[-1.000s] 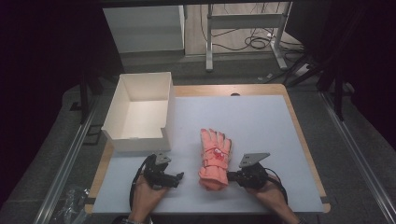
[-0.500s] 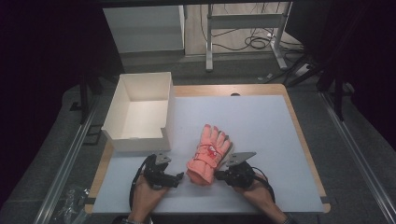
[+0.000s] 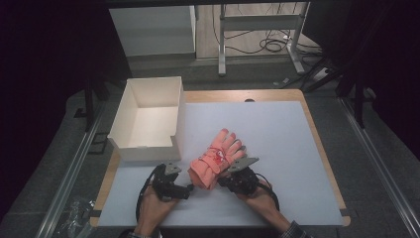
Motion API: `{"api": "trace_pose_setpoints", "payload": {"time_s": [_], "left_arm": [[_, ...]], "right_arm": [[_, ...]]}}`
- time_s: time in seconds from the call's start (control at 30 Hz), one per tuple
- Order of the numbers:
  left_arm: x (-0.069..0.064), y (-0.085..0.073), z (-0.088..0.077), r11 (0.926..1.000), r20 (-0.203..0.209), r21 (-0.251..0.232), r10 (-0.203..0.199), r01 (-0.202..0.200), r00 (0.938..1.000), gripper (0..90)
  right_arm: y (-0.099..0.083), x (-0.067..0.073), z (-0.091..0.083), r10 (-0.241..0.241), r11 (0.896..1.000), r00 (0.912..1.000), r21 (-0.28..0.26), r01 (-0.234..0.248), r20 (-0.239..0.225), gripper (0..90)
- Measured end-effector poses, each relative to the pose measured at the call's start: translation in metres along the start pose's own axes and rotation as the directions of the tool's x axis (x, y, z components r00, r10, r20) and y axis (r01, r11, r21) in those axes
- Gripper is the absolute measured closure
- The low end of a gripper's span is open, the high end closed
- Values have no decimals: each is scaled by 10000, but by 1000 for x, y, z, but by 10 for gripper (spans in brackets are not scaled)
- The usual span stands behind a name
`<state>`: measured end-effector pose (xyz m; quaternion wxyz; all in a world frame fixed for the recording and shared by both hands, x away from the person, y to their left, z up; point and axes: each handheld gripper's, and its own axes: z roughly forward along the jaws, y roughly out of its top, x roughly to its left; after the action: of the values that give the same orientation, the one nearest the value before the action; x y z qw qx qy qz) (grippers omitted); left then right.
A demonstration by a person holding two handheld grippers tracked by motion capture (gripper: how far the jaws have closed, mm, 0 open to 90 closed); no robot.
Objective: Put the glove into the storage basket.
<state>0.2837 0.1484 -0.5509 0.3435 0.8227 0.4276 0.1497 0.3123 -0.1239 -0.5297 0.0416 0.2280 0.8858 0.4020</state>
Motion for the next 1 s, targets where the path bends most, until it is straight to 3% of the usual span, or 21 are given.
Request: {"api": "trace_pose_setpoints", "payload": {"time_s": [0.23,0.4,0.57,0.77,0.87,0.97,1.0], "left_arm": [[0,0,0,10000,-18,39,0,0,10000,31],[0,0,0,10000,11,10,-41,41,10000,29],[1,0,1,10000,145,47,51,-51,9999,16],[1,0,-2,9992,395,189,336,-344,9987,0],[2,0,-5,9991,858,222,337,-358,9957,5],[0,-1,-11,9983,1112,168,540,-562,9923,0],[0,0,-13,9982,1144,168,559,-582,9919,0]], "right_arm": [[-5,-5,-19,-91,9999,9992,-122,96,396,803],[-16,-20,-39,151,9997,9942,-186,-132,1068,710],[-30,-39,-58,477,9988,9835,-221,-446,1748,601],[-47,-58,-76,900,9958,9637,-372,-833,2515,461],[-53,-66,-82,1041,9944,9534,-447,-953,2830,397],[-61,-77,-91,1171,9931,9336,-457,-1080,3386,348],[-63,-79,-93,1224,9925,9310,-476,-1129,3438,339]]}}
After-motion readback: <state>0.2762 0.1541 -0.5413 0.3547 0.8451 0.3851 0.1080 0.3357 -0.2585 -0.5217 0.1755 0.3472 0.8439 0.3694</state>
